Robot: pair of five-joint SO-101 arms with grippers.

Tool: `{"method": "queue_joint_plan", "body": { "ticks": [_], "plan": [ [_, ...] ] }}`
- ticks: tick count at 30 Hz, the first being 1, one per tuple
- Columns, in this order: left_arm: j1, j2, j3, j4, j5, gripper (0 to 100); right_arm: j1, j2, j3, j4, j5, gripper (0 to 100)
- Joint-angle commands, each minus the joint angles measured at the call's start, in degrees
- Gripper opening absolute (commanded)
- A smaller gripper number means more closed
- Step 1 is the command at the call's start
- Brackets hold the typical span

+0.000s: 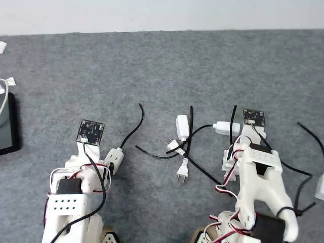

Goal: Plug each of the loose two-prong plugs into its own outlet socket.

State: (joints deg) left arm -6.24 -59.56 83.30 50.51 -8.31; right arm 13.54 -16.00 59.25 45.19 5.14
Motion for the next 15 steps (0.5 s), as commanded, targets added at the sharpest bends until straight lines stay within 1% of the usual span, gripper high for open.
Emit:
{"method": "queue_joint_plan", "body": {
  "ticks": [1,7,9,11,15],
  "plan": [
    [-0.4,-0.7,-0.2,-1.0,0.2,13,1.2,-2.9,1.8,0.0,0.8,0.8],
    [-0.4,-0.7,-0.5,-0.9,0.3,13,0.0,-13.7,4.7,-1.0,0.1,0.8],
    [-1.1,-0.7,-0.6,-0.9,0.3,13,-1.0,-18.3,4.6,0.3,-3.0,0.8],
    [-3.4,-0.7,-1.6,-0.4,0.4,13,-2.7,-23.7,4.2,2.2,-5.5,0.8],
    [-7.1,-0.4,-3.9,3.0,0.3,13,-7.5,-35.9,1.5,9.4,-10.6,0.8]
  ]
}}
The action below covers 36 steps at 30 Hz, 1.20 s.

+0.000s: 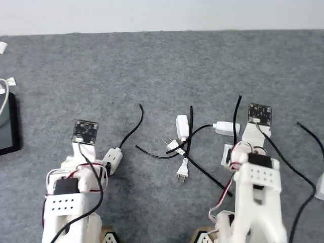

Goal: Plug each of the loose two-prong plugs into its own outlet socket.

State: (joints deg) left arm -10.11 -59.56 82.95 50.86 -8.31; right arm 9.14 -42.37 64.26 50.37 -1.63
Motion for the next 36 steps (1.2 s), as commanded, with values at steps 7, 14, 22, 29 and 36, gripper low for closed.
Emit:
{"method": "queue_joint_plan", "body": {
  "ticks": [7,14,22,29,36],
  "plan": [
    [-3.3,-0.3,-4.2,4.9,0.2,14,-16.6,-27.0,-5.5,5.8,-8.4,0.8],
    [-2.9,-0.6,-5.1,8.9,-6.2,21,-29.1,-33.7,-5.5,5.8,-6.6,0.8],
    [8.2,-0.6,-3.8,14.0,-15.9,22,-41.7,-38.9,-5.5,2.2,-3.8,0.8],
    [16.9,-0.6,-2.7,15.4,-24.4,10,-52.9,-37.2,-5.3,0.9,-1.3,0.8],
    [20.9,-0.3,-2.2,16.1,-28.7,10,-57.2,-35.6,-5.3,0.8,-1.3,0.8]
  ]
}}
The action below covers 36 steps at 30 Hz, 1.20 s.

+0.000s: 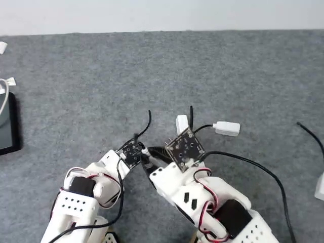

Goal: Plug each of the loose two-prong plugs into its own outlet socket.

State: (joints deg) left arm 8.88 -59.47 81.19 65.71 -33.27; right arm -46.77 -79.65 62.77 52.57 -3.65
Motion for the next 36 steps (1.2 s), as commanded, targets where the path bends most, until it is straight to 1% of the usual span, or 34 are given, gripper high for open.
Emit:
{"method": "queue_joint_plan", "body": {
  "ticks": [1,9,12,14,19,23,27,33,36],
  "plan": [
    [2.0,-0.4,-0.5,1.2,-3.8,10,-1.3,1.8,-3.6,-1.4,0.6,0.8],
    [1.6,-0.4,-0.5,0.5,-3.1,10,-1.3,1.4,-2.5,-0.8,0.4,0.8],
    [1.4,-0.4,-0.4,-1.2,2.2,10,-1.3,1.3,-1.8,-0.8,0.4,0.8],
    [1.3,-0.4,-0.4,-1.8,4.0,10,-1.3,1.3,-1.8,-0.8,0.4,0.8],
    [-3.6,-0.4,-0.7,-3.0,4.1,12,-1.3,1.4,-2.0,0.7,0.5,0.8],
    [-5.1,-0.5,-0.8,-4.2,6.4,12,-1.3,1.6,-2.0,3.5,0.8,0.8],
    [-4.8,-0.7,-0.8,-4.2,6.4,12,-1.4,1.6,-1.7,5.6,2.9,0.8],
    [-4.5,-0.8,-0.8,-4.3,6.2,12,-1.4,1.8,-0.5,5.2,2.8,0.8],
    [-2.0,-0.8,-0.8,-3.8,4.8,12,-1.4,1.8,-0.4,5.2,2.7,0.8]
  ]
}}
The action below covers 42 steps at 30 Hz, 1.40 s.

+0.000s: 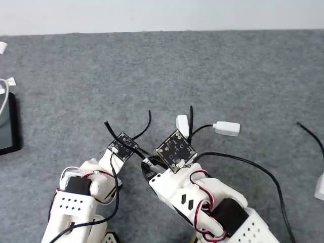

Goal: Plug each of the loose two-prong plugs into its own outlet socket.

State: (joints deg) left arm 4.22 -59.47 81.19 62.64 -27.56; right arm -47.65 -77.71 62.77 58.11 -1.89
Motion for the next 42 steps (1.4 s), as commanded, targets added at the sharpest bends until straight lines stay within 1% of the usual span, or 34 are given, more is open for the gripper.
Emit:
{"method": "queue_joint_plan", "body": {
  "ticks": [1,3,6,12,15,20,22,27,29,31,33,35,38,40,42],
  "plan": [
    [4.0,-0.8,-0.7,-0.2,-1.1,12,-0.5,-0.1,-0.4,-0.4,1.0,0.8],
    [6.5,-0.8,-0.7,0.2,-1.1,12,-0.5,-0.1,-0.4,-0.4,1.0,0.8],
    [8.4,-0.8,-0.7,0.2,-1.1,12,-0.5,-0.1,-0.4,-0.4,1.0,0.8],
    [8.4,-0.8,-0.7,0.1,-1.1,12,-0.5,-0.1,-0.4,-0.4,1.0,0.8],
    [7.6,-0.8,-0.7,-0.2,-0.8,12,-0.5,-0.1,-0.4,-0.4,1.0,0.8],
    [3.0,-0.8,-1.6,-2.2,2.4,12,-0.4,-0.1,-0.3,-0.6,1.0,0.8],
    [2.5,-0.8,-2.0,-2.1,2.5,12,-0.1,-0.1,1.1,-3.0,0.7,0.8],
    [2.2,-1.6,-2.6,-2.2,3.3,12,0.3,0.0,7.6,-13.4,-2.3,0.8],
    [0.3,-4.3,-3.0,-2.0,5.7,12,2.3,0.0,8.7,-16.6,-6.5,0.8],
    [-2.3,-9.1,-2.8,-1.9,6.2,12,4.8,0.0,9.2,-18.9,-10.7,0.8],
    [-3.5,-14.9,-1.6,-0.9,5.0,14,7.0,0.0,10.2,-20.5,-11.9,0.8],
    [-3.2,-21.2,0.9,-0.3,1.1,17,8.0,0.0,11.3,-21.2,-11.9,0.8],
    [-0.7,-28.7,7.1,-0.2,-5.2,20,8.4,0.0,11.6,-20.9,-11.9,0.8],
    [0.3,-31.5,10.0,-0.1,-7.6,21,8.4,0.0,11.6,-20.8,-11.9,0.8],
    [-0.1,-31.6,10.2,-0.4,-8.4,21,8.4,0.0,11.7,-20.7,-11.9,0.8]
  ]
}}
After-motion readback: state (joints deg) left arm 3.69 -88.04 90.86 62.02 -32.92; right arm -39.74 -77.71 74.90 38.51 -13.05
